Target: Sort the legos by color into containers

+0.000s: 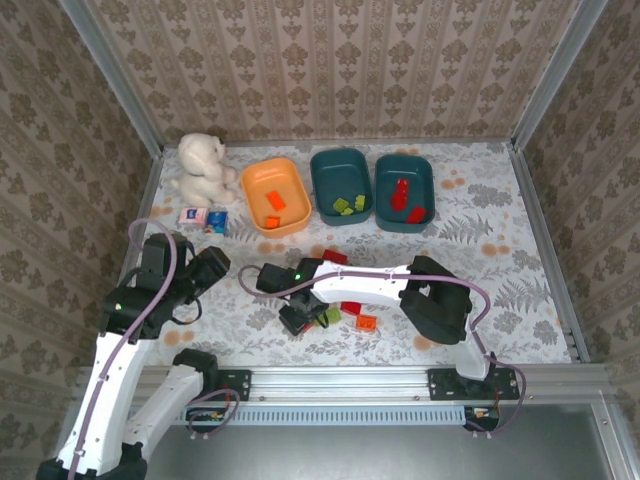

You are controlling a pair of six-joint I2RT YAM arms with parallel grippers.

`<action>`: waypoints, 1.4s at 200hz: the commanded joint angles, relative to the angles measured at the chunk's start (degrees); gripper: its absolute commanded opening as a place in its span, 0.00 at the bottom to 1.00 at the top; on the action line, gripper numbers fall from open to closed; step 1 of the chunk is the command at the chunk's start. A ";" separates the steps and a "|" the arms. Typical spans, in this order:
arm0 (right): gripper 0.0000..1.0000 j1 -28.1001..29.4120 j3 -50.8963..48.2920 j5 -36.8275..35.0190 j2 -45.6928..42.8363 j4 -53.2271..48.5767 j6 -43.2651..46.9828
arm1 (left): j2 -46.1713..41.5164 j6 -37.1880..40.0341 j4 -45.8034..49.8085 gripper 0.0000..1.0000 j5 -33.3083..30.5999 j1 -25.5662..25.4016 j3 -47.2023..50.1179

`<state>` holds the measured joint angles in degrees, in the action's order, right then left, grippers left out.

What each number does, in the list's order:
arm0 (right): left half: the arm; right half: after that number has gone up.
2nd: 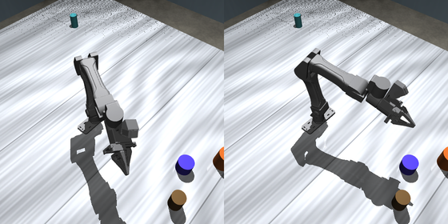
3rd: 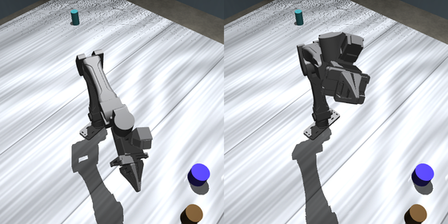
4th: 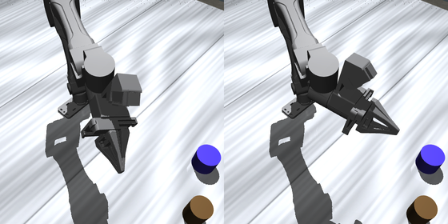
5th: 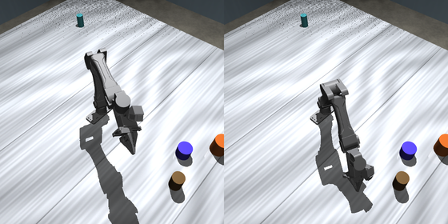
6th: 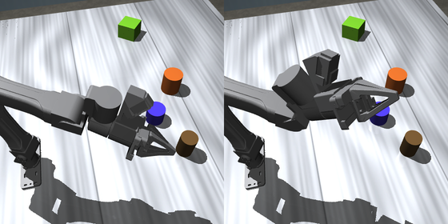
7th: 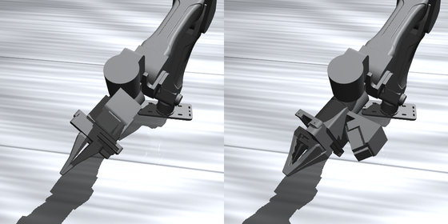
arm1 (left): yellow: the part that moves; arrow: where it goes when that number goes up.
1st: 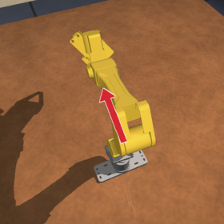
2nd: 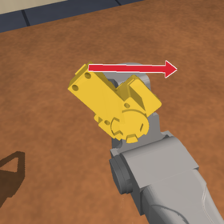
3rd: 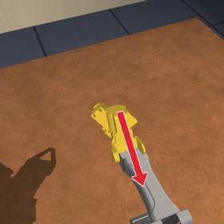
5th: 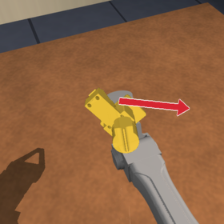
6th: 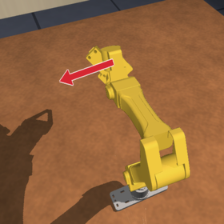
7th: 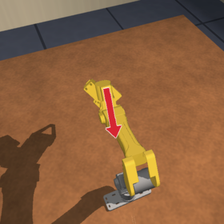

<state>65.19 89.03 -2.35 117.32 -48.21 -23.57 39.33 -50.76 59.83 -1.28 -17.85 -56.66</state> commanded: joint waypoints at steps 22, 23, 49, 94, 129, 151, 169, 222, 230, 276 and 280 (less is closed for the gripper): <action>0.60 0.27 1.14 0.49 0.42 -1.02 1.13 | 0.57 0.93 -1.36 0.71 0.95 0.44 -0.54; 0.60 0.28 1.18 0.54 0.48 -1.02 1.14 | 0.57 0.93 -1.37 0.71 0.94 0.44 -0.55; 0.60 0.29 2.13 1.39 2.01 -0.99 1.10 | 0.62 1.01 -1.29 0.70 0.94 0.45 -0.70; 0.54 0.38 1.67 2.46 3.24 -0.51 0.86 | 0.57 1.19 -1.24 0.70 0.80 0.46 -0.83; 0.54 0.38 1.93 2.26 3.96 -1.06 0.69 | 0.57 1.17 -1.52 0.70 0.92 0.49 -0.80; 0.51 0.55 2.11 2.18 4.44 -1.01 0.86 | 0.57 1.19 -1.85 0.70 1.10 0.44 -0.56; 0.50 0.80 2.46 1.68 5.02 -1.38 1.01 | 0.64 1.09 -2.00 0.70 1.10 0.45 -0.55; 0.42 1.34 2.83 0.25 5.91 -1.98 1.68 | 0.67 1.19 -2.11 0.70 1.28 0.45 -0.51; 0.41 1.42 2.82 -0.09 5.58 -1.99 1.66 | 0.66 1.29 -2.07 0.70 1.30 0.44 -0.43; 0.34 1.14 2.37 -2.51 -2.31 -2.51 1.44 | 0.64 1.70 -3.52 0.70 3.08 0.36 -0.07; 0.34 0.89 2.37 -2.68 -3.41 -2.79 1.23 | 0.65 1.76 -4.02 0.70 3.55 0.38 0.12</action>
<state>66.28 90.74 -2.31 121.16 -48.40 -22.46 39.92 -50.50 58.30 0.03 -17.85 -56.66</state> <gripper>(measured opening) 0.356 0.706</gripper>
